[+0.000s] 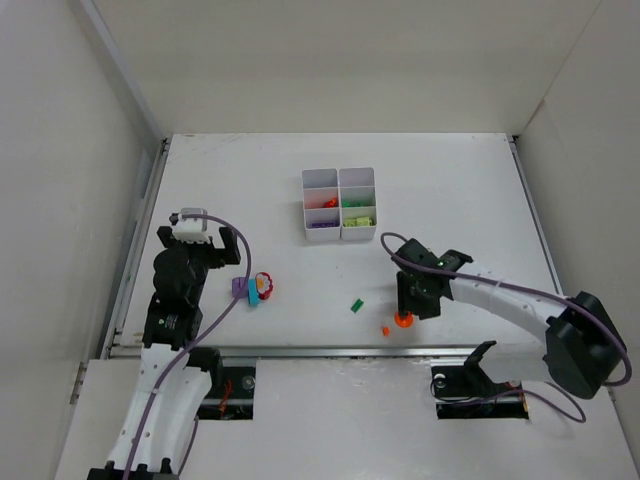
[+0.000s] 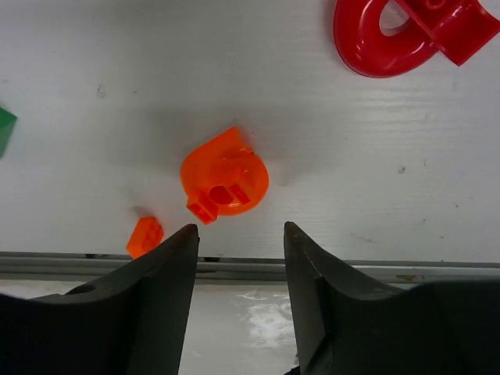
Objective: Sort the legos into containers by color
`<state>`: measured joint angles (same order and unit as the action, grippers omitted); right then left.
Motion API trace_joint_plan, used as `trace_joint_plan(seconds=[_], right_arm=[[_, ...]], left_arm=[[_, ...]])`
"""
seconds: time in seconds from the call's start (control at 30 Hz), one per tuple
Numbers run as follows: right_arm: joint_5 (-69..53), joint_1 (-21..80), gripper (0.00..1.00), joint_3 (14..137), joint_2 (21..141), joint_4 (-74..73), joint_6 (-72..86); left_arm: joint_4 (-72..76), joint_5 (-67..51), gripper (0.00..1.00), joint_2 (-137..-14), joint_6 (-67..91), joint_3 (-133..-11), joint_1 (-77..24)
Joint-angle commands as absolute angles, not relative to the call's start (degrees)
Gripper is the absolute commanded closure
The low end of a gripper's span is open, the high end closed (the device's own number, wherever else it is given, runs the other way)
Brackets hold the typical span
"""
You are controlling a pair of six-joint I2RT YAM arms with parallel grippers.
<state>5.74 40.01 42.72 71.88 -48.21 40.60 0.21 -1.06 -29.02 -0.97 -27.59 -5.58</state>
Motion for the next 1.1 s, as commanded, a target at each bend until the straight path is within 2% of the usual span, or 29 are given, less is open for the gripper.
trace_joint_plan(seconds=[0.0,0.03,0.1,0.37,0.67,0.77,1.07], right_arm=[[7.47,39.73,0.47,45.97,73.91,-48.60,36.39],[6.60,39.73,0.47,45.97,74.44,-48.60,35.69],[6.59,39.73,0.41,46.49,75.32,-47.99,35.16],[6.07,40.87,0.38,45.97,77.08,-45.44,35.16],[11.07,43.15,0.39,50.80,83.49,-47.02,34.02],[10.46,43.15,0.47,51.59,84.20,-47.02,33.49],[7.38,43.68,0.41,47.37,81.83,-45.97,35.42]], left_arm=[[2.99,-1.67,0.04,-27.78,-0.53,-26.98,-5.89],[2.99,-1.67,0.04,-27.77,-0.53,-26.98,-5.89],[3.51,-1.15,0.02,-27.77,-0.53,-26.98,-5.89],[3.52,-1.14,0.02,-27.77,-0.53,-26.46,-5.89],[3.52,-1.14,0.02,-27.77,-0.53,-26.46,-5.89],[3.52,-0.53,0.01,-27.25,-0.53,-26.46,-5.89],[3.52,-0.53,0.01,-27.25,-0.53,-26.46,-5.89]])
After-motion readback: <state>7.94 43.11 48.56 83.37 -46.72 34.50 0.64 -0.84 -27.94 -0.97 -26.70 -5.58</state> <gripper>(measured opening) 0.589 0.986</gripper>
